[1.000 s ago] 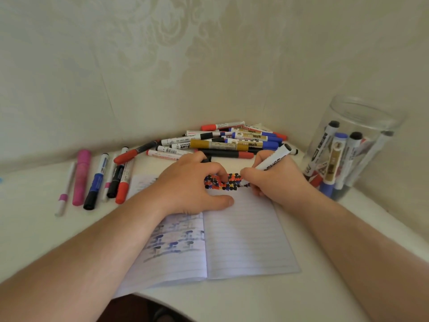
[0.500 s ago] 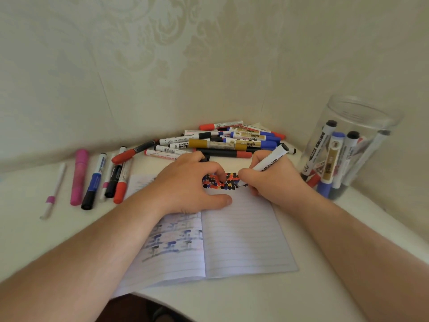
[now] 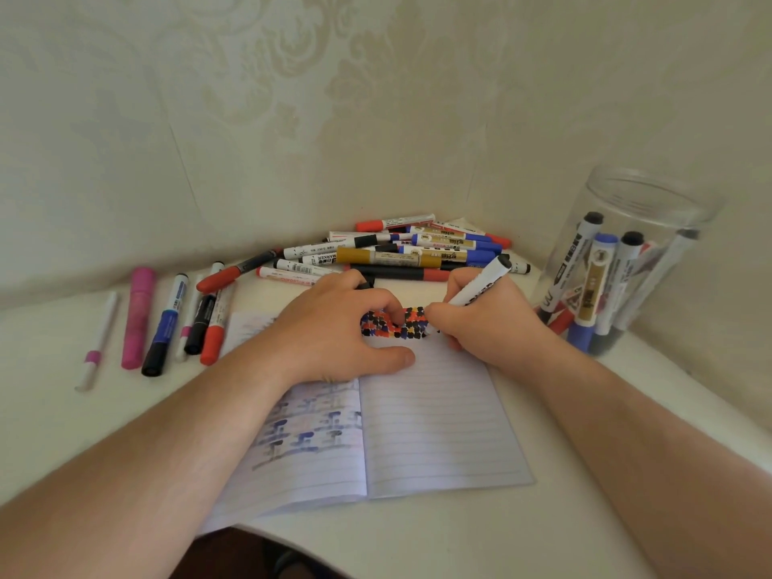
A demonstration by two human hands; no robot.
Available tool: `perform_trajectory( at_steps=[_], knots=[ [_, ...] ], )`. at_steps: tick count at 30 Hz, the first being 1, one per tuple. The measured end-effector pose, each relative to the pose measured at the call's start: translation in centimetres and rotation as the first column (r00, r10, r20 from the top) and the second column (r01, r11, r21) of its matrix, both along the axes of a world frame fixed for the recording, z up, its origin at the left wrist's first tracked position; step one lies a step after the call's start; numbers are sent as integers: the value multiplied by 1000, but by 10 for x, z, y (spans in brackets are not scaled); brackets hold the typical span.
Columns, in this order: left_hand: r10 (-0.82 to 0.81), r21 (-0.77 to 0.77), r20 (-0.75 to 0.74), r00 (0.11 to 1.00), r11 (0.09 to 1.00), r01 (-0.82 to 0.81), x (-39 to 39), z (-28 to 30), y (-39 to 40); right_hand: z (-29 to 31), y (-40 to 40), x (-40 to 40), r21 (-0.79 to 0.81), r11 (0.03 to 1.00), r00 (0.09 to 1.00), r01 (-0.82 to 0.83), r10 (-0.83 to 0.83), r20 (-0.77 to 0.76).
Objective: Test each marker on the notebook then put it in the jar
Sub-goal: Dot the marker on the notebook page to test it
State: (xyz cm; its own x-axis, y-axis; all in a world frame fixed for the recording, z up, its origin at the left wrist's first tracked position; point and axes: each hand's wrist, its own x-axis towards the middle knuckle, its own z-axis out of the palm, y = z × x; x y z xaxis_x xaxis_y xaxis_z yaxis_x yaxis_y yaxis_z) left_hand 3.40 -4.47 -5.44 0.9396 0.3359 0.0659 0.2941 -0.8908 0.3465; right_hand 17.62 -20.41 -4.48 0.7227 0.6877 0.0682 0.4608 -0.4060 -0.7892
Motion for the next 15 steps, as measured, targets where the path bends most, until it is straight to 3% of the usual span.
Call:
perform_trajectory(
  at_steps=[4, 10, 13, 15],
  knots=[
    [-2, -20, -8, 1000, 1000, 2, -1, 1, -1, -1, 1, 2, 45, 998, 998, 38, -36, -44],
    [-39, -34, 22, 999, 999, 40, -3, 0, 0, -3, 1, 2, 29, 999, 999, 28, -29, 20],
    [-27, -200, 222, 975, 977, 73, -3, -3, 4, 0, -3, -3, 242, 970, 1000, -15, 12, 15],
    [14, -272, 276, 961, 960, 64, -3, -5, 8, 2, -5, -5, 423, 903, 991, -75, 114, -68]
  ],
)
